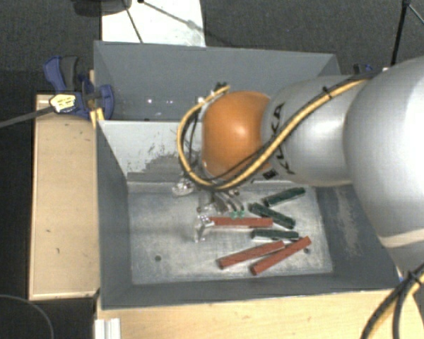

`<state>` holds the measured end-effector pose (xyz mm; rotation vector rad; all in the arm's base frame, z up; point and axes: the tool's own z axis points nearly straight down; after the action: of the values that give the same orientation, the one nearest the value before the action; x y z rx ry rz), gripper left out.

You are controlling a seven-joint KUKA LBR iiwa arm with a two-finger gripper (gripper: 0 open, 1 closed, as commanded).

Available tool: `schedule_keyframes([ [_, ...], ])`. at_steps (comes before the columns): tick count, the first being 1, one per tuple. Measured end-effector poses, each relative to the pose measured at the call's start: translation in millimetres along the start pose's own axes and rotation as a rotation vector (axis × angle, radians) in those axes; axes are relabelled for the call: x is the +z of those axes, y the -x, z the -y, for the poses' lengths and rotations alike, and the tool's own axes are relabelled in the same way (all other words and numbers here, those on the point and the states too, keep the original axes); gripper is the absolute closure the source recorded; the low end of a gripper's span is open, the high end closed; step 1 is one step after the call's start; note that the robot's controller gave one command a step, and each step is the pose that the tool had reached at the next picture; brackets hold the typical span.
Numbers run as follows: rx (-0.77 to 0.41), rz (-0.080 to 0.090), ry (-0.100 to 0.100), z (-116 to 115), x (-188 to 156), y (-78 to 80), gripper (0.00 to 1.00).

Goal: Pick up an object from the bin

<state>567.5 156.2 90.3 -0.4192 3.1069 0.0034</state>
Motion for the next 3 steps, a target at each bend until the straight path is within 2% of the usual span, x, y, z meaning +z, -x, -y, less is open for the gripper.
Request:
schedule_keyframes([
  [1,0.055,-0.005,0.003,23.2,16.4,4.7,0.0],
  [2,-0.141,-0.005,0.0,96.3,11.9,-0.5,1.0],
  [3,-0.139,-0.005,0.001,96.1,11.9,-0.5,1.0],
])
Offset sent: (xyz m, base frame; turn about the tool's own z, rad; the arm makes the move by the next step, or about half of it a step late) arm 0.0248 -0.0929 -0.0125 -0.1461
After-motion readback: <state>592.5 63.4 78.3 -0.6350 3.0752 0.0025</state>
